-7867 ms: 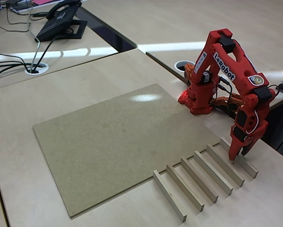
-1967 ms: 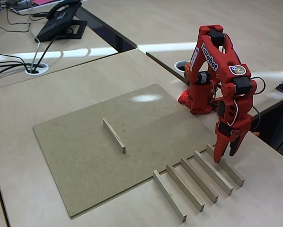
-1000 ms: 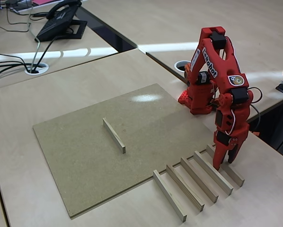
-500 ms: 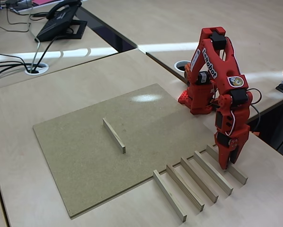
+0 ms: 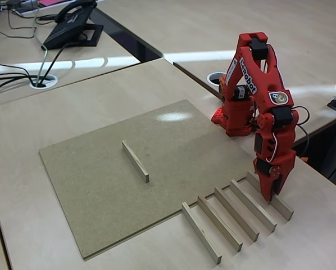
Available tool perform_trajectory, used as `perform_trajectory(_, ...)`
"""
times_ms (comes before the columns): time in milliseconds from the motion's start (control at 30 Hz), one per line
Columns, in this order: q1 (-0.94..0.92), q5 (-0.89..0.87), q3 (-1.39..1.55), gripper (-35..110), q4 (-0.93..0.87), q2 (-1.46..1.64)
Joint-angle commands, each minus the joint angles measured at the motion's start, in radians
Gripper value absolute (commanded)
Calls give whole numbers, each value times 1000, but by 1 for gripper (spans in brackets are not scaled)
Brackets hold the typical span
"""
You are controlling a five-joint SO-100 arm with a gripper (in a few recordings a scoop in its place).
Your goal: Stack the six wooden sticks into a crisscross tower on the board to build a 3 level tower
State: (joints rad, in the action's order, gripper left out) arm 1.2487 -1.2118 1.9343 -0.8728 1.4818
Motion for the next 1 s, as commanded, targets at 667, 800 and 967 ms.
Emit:
perform_trajectory(667,-676,716,-304,0,-594,209)
perform_trajectory(800,-816,870,-242,0,-611,206)
perform_trajectory(967,-936,1005,-167,0,-588,209)
